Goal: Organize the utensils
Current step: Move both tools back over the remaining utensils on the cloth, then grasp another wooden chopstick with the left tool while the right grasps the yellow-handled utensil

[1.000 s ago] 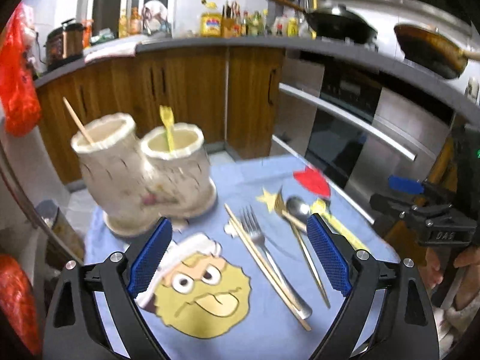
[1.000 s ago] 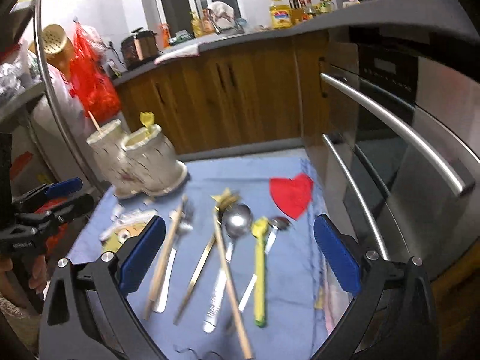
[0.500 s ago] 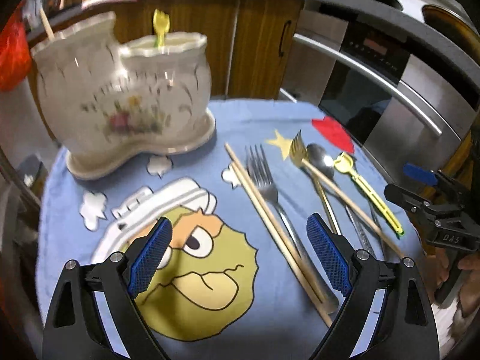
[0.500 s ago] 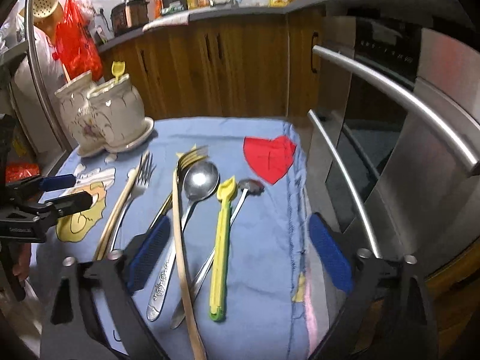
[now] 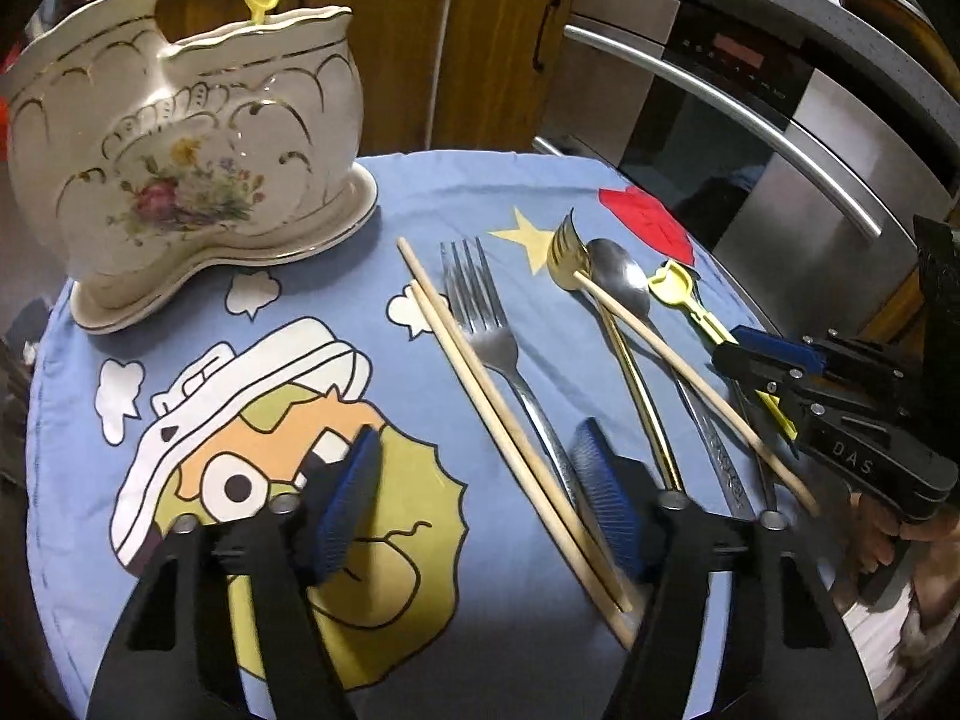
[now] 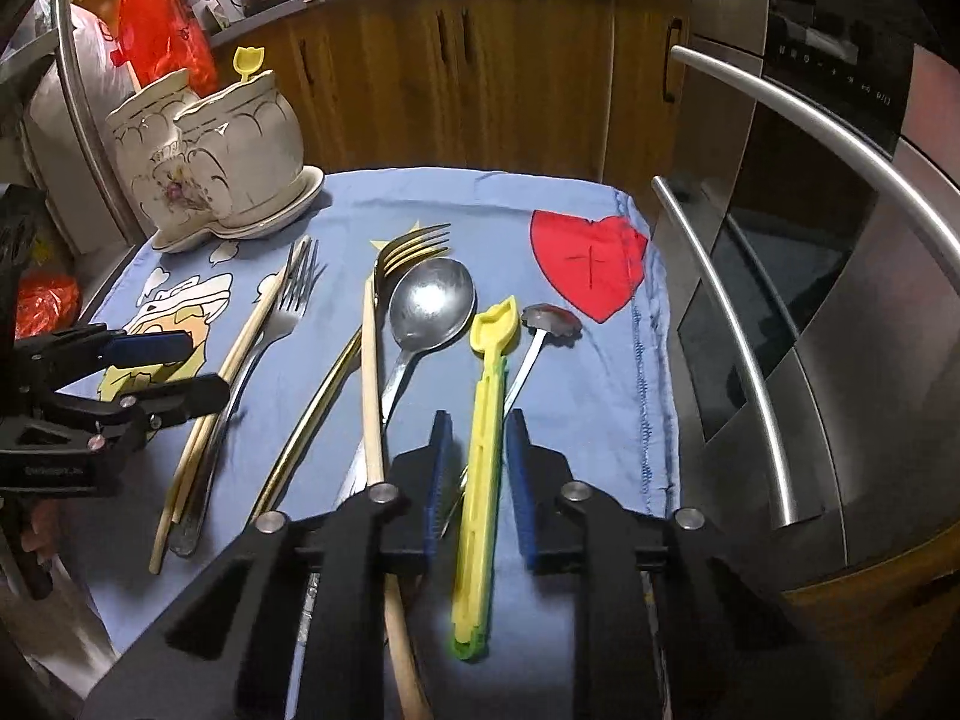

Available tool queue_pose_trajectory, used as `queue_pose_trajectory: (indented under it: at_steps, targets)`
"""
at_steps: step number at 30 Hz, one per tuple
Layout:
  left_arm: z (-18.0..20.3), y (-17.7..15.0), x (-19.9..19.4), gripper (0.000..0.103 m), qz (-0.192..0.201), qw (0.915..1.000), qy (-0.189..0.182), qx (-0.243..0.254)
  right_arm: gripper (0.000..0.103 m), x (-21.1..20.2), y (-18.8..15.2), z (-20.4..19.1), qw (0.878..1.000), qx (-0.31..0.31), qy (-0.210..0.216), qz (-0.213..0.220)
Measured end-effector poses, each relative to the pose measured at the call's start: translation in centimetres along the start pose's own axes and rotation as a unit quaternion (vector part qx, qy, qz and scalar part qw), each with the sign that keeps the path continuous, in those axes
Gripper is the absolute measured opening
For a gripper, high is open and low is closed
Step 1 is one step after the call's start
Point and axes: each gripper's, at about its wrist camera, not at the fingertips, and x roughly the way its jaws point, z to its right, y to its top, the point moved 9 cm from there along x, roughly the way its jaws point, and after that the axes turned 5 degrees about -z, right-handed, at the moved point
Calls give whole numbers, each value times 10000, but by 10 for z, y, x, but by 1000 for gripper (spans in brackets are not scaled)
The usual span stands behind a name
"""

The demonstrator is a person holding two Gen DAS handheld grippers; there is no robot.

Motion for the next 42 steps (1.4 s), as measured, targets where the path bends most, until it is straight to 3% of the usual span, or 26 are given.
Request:
queue_pose_trajectory:
  at_steps: [2, 5, 10, 15, 20, 26, 29, 33, 38, 42]
  targets:
    - [-2, 0, -2, 54, 2, 9999, -69, -111, 11, 0, -1, 0, 10000, 5, 29, -8]
    - [-5, -1, -2, 47, -32, 9998, -75, -159, 11, 0, -1, 0, 10000, 1, 38, -11]
    - [-2, -4, -3, 36, -75, 9997, 226, 89, 10, -1, -2, 0, 10000, 0, 55, 2]
    - [-2, -1, -1, 35, -100, 9992, 352, 177, 10, 0, -2, 0, 10000, -2, 29, -23]
    - [9, 5, 8, 34, -55, 9948, 838, 577, 10, 2, -1, -1, 10000, 68, 38, -33]
    - [15, -6, 2, 24, -185, 9924, 797, 924, 11, 2, -1, 0, 9999, 78, 81, -36]
    - [15, -6, 1, 11, -158, 9927, 759, 928, 10, 1, -1, 2, 9997, 153, 179, -24]
    - [13, -6, 2, 10, -59, 9924, 732, 987, 10, 0, 0, 4, 9990, 310, 337, 6]
    - [2, -5, -2, 7, -7, 9971, 395, 658, 10, -7, 1, 3, 9979, 402, 473, 166]
    - [-4, -6, -12, 5, 69, 9982, 326, 501, 10, -11, 3, 3, 9975, 425, 497, 261]
